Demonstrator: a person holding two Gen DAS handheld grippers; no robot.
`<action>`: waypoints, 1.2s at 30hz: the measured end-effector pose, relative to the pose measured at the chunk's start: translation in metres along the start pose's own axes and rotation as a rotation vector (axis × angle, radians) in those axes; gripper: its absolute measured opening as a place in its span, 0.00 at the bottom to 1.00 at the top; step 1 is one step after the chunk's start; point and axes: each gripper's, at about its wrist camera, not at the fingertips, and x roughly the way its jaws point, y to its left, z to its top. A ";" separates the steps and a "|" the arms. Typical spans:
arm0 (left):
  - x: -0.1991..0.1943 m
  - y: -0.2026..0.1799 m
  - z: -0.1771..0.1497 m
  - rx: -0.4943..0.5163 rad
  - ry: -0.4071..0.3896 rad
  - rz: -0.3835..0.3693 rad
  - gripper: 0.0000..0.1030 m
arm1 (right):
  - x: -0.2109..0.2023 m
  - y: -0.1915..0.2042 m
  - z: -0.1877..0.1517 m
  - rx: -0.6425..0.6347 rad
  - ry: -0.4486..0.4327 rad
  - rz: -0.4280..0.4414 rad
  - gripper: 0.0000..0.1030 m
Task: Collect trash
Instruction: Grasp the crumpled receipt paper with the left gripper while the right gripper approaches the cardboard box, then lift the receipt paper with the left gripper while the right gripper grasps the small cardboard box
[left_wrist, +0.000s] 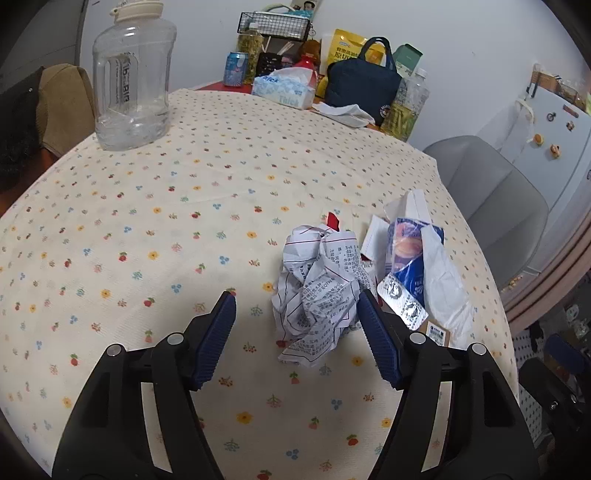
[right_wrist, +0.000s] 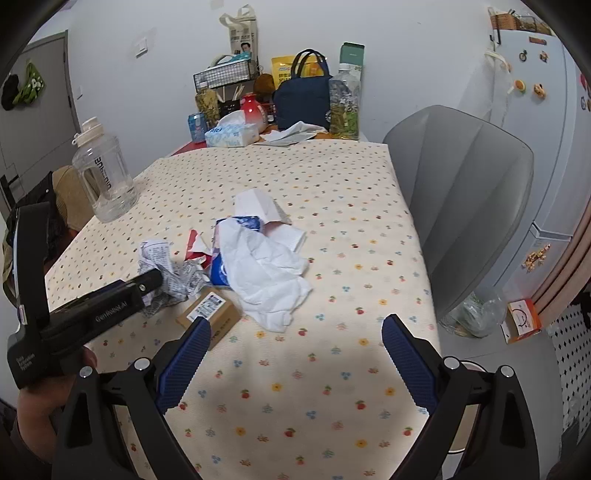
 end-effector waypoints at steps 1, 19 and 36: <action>0.003 0.000 -0.001 0.002 0.010 -0.013 0.67 | 0.001 0.003 0.000 -0.005 0.002 0.003 0.89; -0.024 0.033 0.008 -0.017 -0.061 0.062 0.08 | 0.031 0.052 -0.002 -0.076 0.055 0.088 0.85; -0.021 0.053 0.009 -0.027 -0.082 0.150 0.08 | 0.074 0.072 -0.003 -0.081 0.143 0.140 0.47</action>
